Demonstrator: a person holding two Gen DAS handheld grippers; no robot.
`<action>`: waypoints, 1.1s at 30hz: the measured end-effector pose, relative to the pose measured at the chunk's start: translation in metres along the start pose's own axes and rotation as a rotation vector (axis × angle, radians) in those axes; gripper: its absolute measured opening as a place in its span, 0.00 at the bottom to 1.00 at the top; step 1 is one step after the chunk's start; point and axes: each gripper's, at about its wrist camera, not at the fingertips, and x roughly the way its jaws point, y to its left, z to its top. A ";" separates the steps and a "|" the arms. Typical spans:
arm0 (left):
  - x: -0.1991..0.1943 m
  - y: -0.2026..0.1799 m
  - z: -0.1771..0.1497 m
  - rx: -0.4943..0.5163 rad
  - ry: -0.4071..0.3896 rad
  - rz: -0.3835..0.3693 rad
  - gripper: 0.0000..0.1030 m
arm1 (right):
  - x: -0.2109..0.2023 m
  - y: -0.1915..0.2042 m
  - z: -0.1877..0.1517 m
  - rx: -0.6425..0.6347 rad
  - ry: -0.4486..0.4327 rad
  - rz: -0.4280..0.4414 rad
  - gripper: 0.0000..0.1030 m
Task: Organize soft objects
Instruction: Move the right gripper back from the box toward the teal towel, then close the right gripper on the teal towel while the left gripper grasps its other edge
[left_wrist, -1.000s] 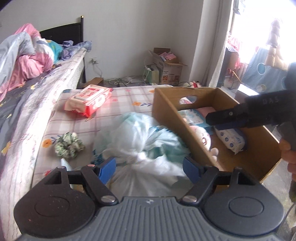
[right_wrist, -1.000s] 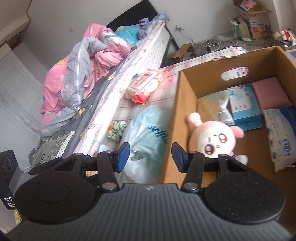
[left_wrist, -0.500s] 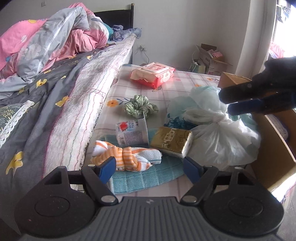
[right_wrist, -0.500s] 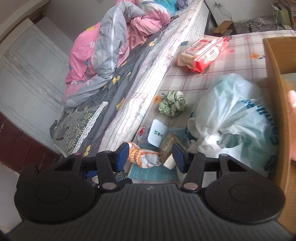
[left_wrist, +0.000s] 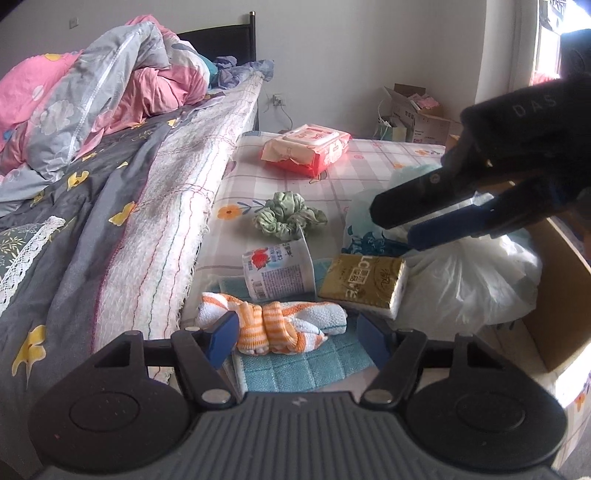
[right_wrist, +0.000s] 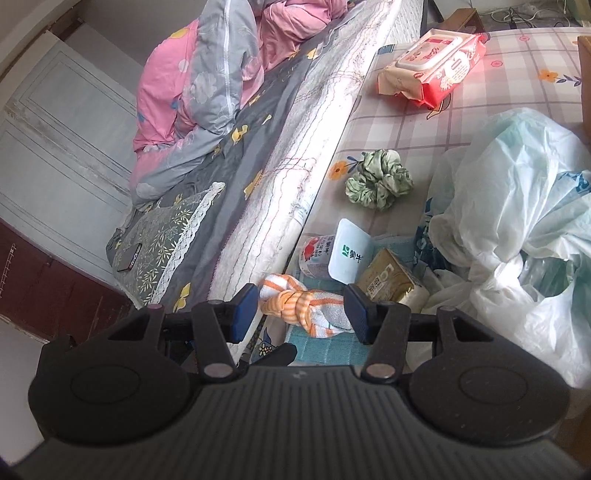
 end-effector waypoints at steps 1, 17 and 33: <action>0.002 -0.001 -0.003 0.013 0.013 -0.006 0.70 | 0.004 0.000 -0.002 0.001 0.016 0.009 0.50; 0.046 -0.026 -0.050 0.313 0.116 0.043 0.54 | 0.059 -0.062 -0.080 0.355 0.143 0.018 0.50; 0.048 -0.001 -0.022 0.128 0.086 -0.021 0.09 | 0.079 -0.082 -0.092 0.564 0.056 0.063 0.50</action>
